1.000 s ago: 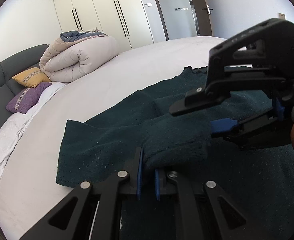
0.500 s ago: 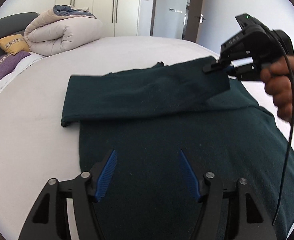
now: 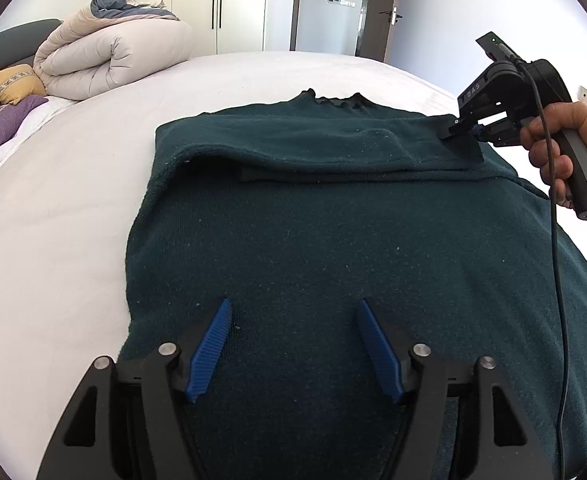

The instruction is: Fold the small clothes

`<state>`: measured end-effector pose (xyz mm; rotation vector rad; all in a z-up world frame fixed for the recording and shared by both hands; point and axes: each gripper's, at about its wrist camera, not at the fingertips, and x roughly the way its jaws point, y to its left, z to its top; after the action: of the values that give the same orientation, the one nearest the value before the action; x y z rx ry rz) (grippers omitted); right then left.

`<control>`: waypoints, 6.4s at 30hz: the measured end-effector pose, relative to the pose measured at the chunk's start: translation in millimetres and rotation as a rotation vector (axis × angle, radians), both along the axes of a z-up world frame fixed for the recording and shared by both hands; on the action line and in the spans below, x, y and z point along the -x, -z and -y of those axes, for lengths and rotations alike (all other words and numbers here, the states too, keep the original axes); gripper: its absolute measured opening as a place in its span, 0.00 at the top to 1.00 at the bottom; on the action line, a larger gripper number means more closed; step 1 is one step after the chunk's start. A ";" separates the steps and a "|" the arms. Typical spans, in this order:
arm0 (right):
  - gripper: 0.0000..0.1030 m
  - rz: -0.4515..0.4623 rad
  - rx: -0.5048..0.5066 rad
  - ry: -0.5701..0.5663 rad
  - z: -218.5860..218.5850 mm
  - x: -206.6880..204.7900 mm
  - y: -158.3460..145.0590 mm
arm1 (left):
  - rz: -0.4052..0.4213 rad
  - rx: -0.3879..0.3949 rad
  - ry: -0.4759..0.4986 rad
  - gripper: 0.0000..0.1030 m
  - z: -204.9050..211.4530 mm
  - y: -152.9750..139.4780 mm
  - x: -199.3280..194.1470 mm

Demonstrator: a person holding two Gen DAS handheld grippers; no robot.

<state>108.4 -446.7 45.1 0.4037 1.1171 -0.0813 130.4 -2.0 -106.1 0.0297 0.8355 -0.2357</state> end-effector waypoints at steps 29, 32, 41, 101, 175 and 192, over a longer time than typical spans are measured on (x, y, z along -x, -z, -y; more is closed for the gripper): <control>0.84 0.056 0.044 0.191 30.9 21.8 -9.3 | -0.009 0.017 0.001 0.22 -8.2 5.8 -1.2; 0.84 0.140 -0.031 0.201 30.4 31.5 -24.9 | -0.008 0.014 0.000 0.21 -7.7 5.7 -1.1; 0.67 0.163 -0.414 -0.049 -28.8 -1.4 5.1 | -0.008 0.003 0.000 0.17 -3.9 7.3 -4.8; 0.52 0.122 -0.496 0.136 146.7 442.8 18.6 | -0.583 0.702 -0.059 0.37 -136.4 12.4 141.6; 0.94 0.335 -0.520 0.282 184.9 84.2 -54.0 | -0.233 1.016 -0.184 0.95 -168.5 -68.9 -164.3; 0.21 0.259 -0.381 0.443 187.4 -41.2 12.8 | -0.272 0.928 -0.357 0.41 -179.3 5.0 -244.9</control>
<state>149.6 -634.1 32.3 0.9727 0.7696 -0.2012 375.4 177.3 -111.2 -1.0313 0.9179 -0.2737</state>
